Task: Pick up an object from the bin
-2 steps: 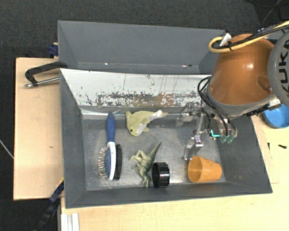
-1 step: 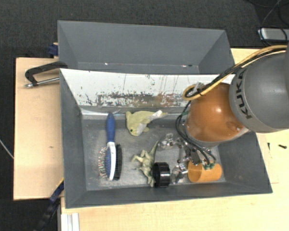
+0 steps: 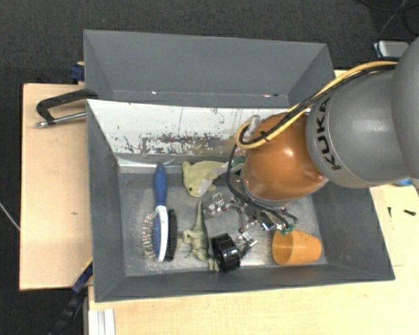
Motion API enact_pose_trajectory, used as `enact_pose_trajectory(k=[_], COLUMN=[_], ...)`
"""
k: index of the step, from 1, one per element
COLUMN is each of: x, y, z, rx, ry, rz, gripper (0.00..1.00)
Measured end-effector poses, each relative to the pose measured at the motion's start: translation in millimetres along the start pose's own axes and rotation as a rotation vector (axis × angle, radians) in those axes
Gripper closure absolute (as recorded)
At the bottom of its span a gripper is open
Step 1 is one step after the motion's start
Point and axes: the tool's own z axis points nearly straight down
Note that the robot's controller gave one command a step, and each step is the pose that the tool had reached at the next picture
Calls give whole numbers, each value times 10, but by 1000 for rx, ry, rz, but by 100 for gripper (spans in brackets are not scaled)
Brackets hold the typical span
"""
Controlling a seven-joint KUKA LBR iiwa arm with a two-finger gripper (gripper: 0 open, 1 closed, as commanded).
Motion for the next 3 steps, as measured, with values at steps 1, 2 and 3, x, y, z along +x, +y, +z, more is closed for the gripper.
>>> enact_pose_trajectory(k=[1, 2, 3], x=[-2, -355, -332], y=[2, -5, -1], z=[-14, -1534, -1485], rx=[-1, 1, -4], ry=[2, -5, 5], rz=[1, -42, -41], gripper=[100, 100, 0])
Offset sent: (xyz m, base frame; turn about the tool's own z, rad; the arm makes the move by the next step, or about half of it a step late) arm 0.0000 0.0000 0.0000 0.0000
